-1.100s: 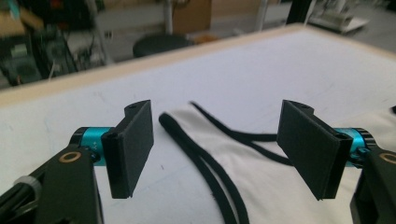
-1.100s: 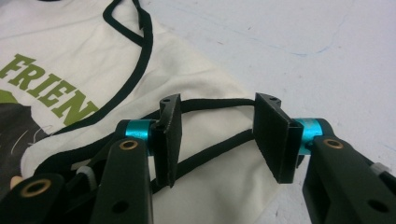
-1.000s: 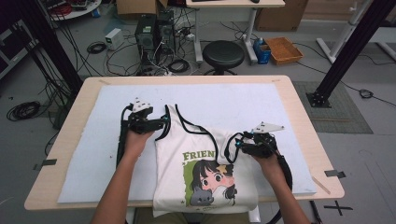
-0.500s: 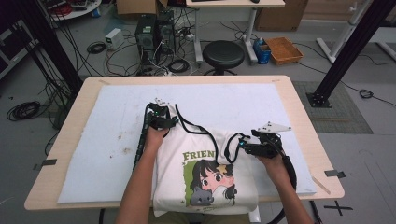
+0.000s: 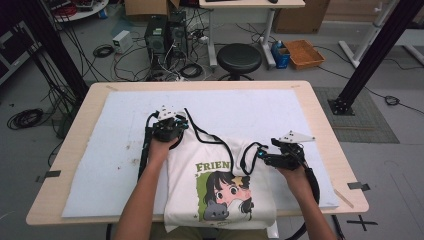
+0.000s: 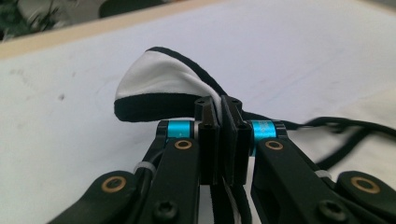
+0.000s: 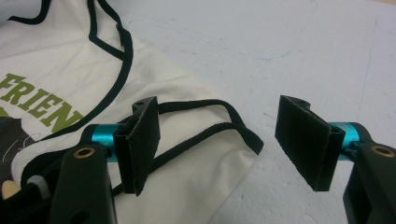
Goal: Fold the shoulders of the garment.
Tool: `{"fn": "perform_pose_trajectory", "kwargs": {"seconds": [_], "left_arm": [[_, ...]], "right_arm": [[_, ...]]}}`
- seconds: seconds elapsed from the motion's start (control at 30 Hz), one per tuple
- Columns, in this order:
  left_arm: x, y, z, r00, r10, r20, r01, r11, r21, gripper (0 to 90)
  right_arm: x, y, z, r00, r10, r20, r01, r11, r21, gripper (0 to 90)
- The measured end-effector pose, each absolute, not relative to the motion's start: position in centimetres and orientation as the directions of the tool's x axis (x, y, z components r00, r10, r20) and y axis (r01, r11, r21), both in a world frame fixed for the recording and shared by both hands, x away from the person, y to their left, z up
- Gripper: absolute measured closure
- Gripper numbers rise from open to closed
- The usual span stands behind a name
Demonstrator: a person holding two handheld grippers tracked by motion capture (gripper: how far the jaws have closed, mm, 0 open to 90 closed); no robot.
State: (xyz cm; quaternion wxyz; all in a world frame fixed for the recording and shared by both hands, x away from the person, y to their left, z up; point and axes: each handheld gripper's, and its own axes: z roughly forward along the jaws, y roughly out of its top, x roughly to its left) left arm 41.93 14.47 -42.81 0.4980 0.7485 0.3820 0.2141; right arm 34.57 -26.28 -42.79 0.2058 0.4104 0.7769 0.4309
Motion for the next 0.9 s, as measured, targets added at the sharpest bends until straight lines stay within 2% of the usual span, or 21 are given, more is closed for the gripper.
{"fn": "perform_pose_trajectory", "kwargs": {"seconds": [0.2, 0.33, 0.4, 0.43, 0.47, 0.57, 0.73, 0.9], "left_arm": [[38.0, 15.5, -42.7, 0.723, 0.689, -0.046, 0.283, -0.234, 0.93, 85.1], [36.4, 16.1, -43.1, 0.758, 0.649, -0.071, 0.305, -0.255, 0.918, 82.4], [36.4, 16.3, -43.0, 0.725, 0.678, -0.119, 0.362, -0.229, 0.904, 58.1], [36.5, 16.3, -42.8, 0.695, 0.707, -0.134, 0.387, -0.21, 0.898, 49.1], [36.6, 16.5, -42.6, 0.674, 0.726, -0.139, 0.396, -0.197, 0.897, 43.6], [37.7, 16.7, -42.2, 0.603, 0.789, -0.118, 0.405, -0.175, 0.898, 38.1], [40.6, 15.4, -43.0, 0.586, 0.796, -0.154, 0.51, -0.214, 0.833, 37.1], [42.1, 13.5, -44.4, 0.59, 0.796, -0.137, 0.569, -0.29, 0.769, 37.7]], "right_arm": [[34.3, -26.2, -42.6, -0.581, 0.813, 0.044, 0.456, 0.279, 0.845, 30.8], [34.3, -26.2, -42.7, -0.579, 0.814, 0.051, 0.46, 0.274, 0.844, 30.8], [34.3, -26.1, -42.7, -0.578, 0.815, 0.052, 0.463, 0.274, 0.843, 30.9], [34.4, -26.1, -42.7, -0.579, 0.813, 0.054, 0.463, 0.273, 0.844, 30.9], [34.4, -26.1, -42.7, -0.579, 0.814, 0.054, 0.462, 0.273, 0.844, 30.8], [34.4, -26.1, -42.7, -0.577, 0.815, 0.055, 0.464, 0.271, 0.844, 30.8], [34.4, -25.9, -42.8, -0.583, 0.811, 0.054, 0.467, 0.28, 0.839, 30.9], [34.5, -26.0, -42.9, -0.586, 0.809, 0.051, 0.466, 0.285, 0.838, 30.9]]}}
